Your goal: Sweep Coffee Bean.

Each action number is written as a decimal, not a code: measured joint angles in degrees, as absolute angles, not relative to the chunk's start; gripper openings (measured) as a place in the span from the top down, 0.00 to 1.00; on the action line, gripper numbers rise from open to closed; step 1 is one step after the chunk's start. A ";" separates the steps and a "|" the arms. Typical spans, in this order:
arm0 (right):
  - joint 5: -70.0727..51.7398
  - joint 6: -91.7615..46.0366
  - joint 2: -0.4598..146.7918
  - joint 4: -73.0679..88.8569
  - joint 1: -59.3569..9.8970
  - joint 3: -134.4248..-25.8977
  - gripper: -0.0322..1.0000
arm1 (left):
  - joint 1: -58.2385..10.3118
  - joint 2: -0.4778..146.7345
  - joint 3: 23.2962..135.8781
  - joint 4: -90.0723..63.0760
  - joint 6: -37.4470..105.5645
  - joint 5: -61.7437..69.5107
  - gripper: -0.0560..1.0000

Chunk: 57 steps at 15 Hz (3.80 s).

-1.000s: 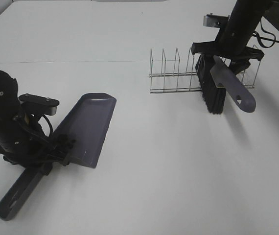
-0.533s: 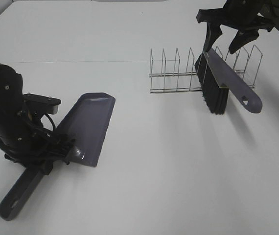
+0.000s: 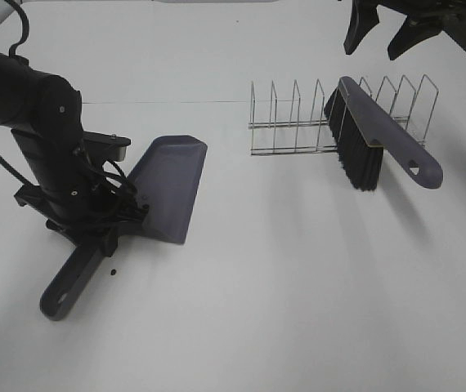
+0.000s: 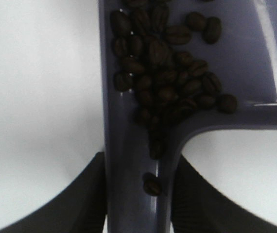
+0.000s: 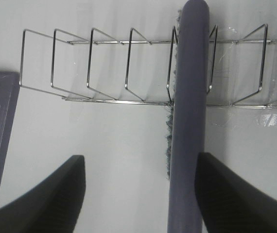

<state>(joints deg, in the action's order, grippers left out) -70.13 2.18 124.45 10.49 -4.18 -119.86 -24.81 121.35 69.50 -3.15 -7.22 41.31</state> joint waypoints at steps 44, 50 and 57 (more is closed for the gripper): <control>-70.24 4.30 15.01 -0.57 -4.18 -37.47 0.43 | 0.52 23.32 39.30 0.00 4.64 66.98 0.46; -70.36 4.30 0.17 -0.57 -4.18 -30.65 0.43 | 0.52 2.58 34.38 -0.34 4.70 67.09 0.46; -68.12 0.63 -0.29 0.80 -4.18 -27.90 0.43 | 0.52 -0.29 31.40 -1.38 7.96 65.60 0.46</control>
